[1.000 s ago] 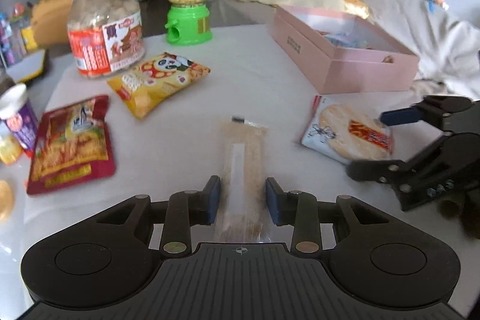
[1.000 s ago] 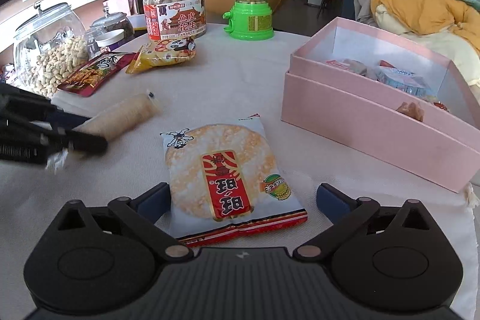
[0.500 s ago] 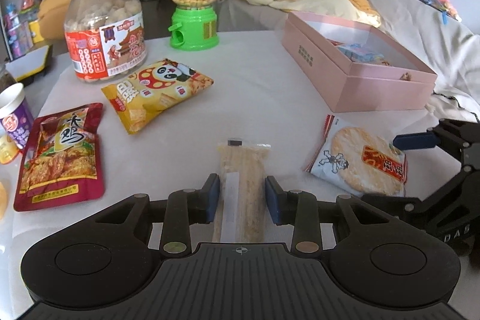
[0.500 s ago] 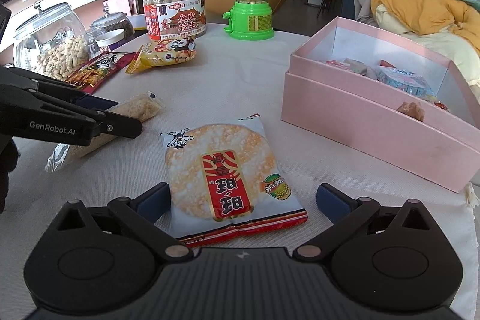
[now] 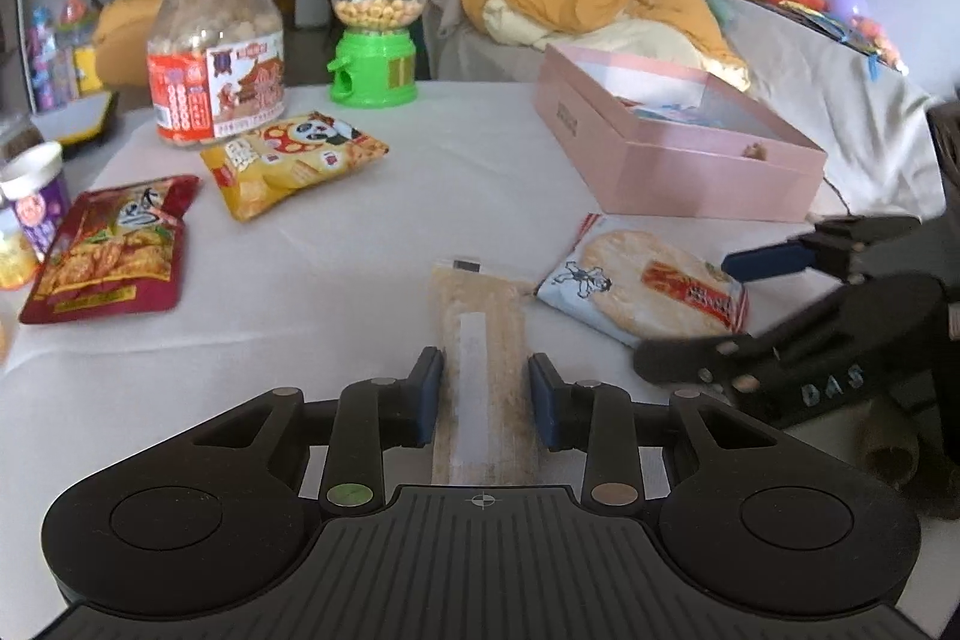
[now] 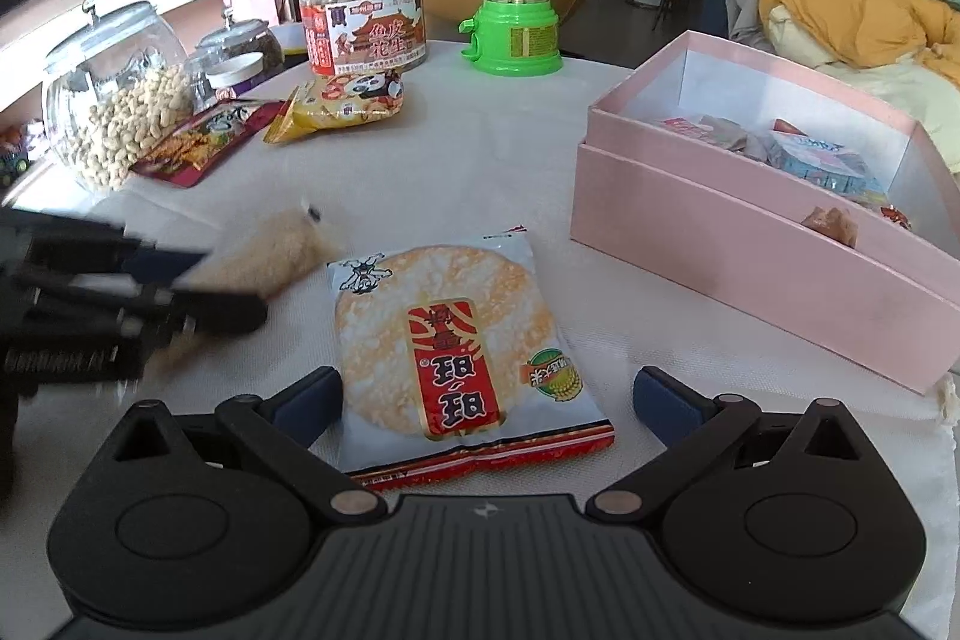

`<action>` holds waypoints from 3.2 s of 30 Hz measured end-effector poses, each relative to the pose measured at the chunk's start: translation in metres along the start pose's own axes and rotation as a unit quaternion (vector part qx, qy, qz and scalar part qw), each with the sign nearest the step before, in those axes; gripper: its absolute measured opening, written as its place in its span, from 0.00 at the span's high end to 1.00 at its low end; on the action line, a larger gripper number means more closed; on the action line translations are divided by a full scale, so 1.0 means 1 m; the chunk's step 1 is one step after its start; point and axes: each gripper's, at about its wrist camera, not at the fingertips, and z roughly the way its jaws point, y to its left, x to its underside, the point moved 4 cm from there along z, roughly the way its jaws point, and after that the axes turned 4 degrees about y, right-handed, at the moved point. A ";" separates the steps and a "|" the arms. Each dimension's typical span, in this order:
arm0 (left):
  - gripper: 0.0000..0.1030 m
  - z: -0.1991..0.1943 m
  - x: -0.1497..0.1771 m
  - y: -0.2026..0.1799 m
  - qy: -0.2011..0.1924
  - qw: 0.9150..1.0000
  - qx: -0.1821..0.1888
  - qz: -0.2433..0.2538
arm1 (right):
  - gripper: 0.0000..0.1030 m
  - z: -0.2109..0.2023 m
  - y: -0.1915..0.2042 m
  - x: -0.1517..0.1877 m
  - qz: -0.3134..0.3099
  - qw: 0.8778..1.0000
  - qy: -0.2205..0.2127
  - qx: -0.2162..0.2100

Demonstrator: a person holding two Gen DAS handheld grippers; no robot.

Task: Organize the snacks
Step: 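Carry the rice cracker with right while left carries the bread stick into the box, then grasp the red duck-snack bag with the right gripper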

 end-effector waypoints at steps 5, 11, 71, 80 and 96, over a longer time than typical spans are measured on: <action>0.65 0.000 0.000 0.006 -0.005 1.000 0.012 -0.022 | 0.00 0.005 0.003 -0.004 -0.006 1.000 0.005 0.013; 0.65 0.000 0.001 -0.002 -0.004 1.000 -0.009 -0.001 | 0.00 0.017 -0.001 -0.021 0.015 0.999 0.019 0.022; 0.69 -0.005 -0.054 0.077 -0.074 0.992 0.009 -0.104 | 0.11 -0.093 -0.114 -0.132 0.106 0.989 -0.068 0.074; 0.69 -0.032 -0.022 0.163 -0.133 0.959 -0.107 -0.224 | 0.11 -0.002 -0.050 -0.157 0.076 0.994 0.001 0.073; 0.68 -0.092 0.018 0.259 -0.116 0.925 -0.220 -0.286 | 0.09 0.149 0.234 -0.185 -0.003 0.995 0.090 -0.047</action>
